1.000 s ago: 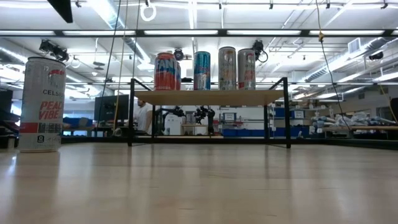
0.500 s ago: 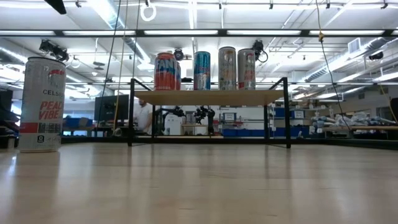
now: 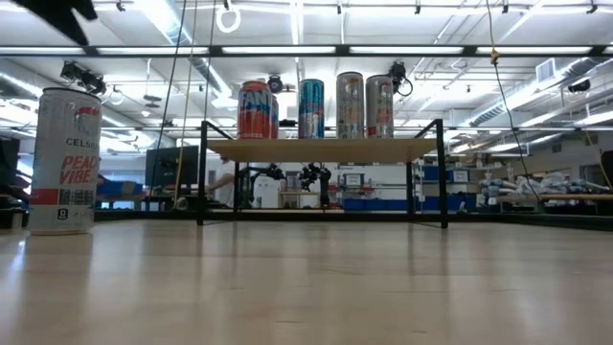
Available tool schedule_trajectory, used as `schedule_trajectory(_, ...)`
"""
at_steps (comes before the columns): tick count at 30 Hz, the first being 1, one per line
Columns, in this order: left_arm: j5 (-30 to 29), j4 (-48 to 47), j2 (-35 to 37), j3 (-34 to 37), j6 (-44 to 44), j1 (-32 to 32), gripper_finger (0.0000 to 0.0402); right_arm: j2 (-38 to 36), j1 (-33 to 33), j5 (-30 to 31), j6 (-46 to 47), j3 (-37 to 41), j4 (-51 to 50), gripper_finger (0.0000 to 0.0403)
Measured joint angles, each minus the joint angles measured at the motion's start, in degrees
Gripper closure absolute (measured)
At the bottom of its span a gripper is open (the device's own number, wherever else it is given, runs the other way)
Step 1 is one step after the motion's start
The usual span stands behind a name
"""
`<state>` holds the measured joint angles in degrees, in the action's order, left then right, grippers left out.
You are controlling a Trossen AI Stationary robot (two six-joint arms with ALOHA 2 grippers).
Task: Place canned beverage on shelf
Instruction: Put the left red soda can on the shelf
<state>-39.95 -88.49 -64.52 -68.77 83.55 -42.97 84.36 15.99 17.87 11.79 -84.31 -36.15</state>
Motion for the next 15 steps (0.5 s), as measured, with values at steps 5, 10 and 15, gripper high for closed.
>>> schedule_trajectory(5,-0.5,2.8,0.0,4.7,4.4,-2.1,0.0028,0.0,0.0,0.0,0.0,0.0,-0.6,0.0034)
schedule_trajectory(10,-0.9,3.1,0.0,6.7,9.3,-5.0,0.0028,0.0,0.0,0.0,0.0,0.0,-0.7,0.0034)
schedule_trajectory(15,-0.2,3.0,0.0,10.0,16.9,-9.1,0.0028,0.0,0.0,0.0,0.0,0.2,-0.6,0.0034)
